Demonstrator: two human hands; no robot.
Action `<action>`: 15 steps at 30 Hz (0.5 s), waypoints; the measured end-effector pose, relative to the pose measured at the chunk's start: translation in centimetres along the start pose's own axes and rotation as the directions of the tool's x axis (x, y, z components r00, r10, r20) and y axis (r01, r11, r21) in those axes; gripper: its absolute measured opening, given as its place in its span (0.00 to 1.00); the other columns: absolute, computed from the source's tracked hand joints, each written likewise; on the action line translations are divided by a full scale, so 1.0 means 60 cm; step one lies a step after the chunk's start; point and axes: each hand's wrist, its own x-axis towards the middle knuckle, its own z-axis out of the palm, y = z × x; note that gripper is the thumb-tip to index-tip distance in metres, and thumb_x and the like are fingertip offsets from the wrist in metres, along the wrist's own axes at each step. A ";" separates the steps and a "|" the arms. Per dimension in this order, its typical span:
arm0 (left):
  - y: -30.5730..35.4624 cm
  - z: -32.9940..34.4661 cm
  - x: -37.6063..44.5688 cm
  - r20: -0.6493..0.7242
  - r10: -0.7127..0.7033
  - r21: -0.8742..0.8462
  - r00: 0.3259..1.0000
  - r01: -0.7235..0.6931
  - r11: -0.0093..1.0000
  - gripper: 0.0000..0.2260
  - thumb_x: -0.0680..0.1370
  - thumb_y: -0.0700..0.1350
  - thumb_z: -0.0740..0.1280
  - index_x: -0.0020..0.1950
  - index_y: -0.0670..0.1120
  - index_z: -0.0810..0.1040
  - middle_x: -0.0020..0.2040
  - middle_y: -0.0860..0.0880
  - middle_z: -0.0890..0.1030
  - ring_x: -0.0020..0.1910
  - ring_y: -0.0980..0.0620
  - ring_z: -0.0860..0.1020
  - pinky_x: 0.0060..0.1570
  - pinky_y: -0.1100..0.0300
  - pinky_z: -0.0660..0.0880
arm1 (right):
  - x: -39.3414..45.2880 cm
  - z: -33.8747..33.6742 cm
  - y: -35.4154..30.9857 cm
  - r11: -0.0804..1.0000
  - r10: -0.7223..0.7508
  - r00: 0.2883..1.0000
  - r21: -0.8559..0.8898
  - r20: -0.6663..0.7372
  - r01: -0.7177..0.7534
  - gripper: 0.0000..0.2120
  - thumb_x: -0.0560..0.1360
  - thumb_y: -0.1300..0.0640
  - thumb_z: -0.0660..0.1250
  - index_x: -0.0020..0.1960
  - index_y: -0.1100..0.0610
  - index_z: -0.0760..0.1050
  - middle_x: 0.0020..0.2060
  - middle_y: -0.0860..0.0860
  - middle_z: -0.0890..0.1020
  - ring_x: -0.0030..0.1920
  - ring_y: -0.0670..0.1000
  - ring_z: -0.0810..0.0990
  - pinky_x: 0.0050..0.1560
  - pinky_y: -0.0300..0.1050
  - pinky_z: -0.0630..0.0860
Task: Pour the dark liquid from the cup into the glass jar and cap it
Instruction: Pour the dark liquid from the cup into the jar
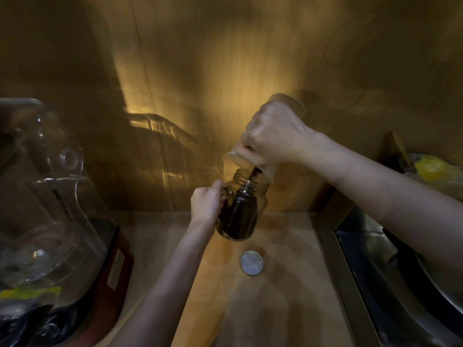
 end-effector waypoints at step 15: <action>-0.002 0.005 0.001 -0.033 -0.017 0.011 0.999 0.017 1.000 0.16 0.71 0.45 0.64 0.23 0.48 0.70 0.15 0.55 0.67 0.22 0.54 0.64 0.28 0.59 0.61 | 0.000 -0.004 0.001 0.999 -0.035 0.999 -0.019 -0.005 0.035 0.22 0.71 0.56 0.59 0.18 0.56 0.68 0.14 0.49 0.66 0.16 0.51 0.68 0.25 0.36 0.57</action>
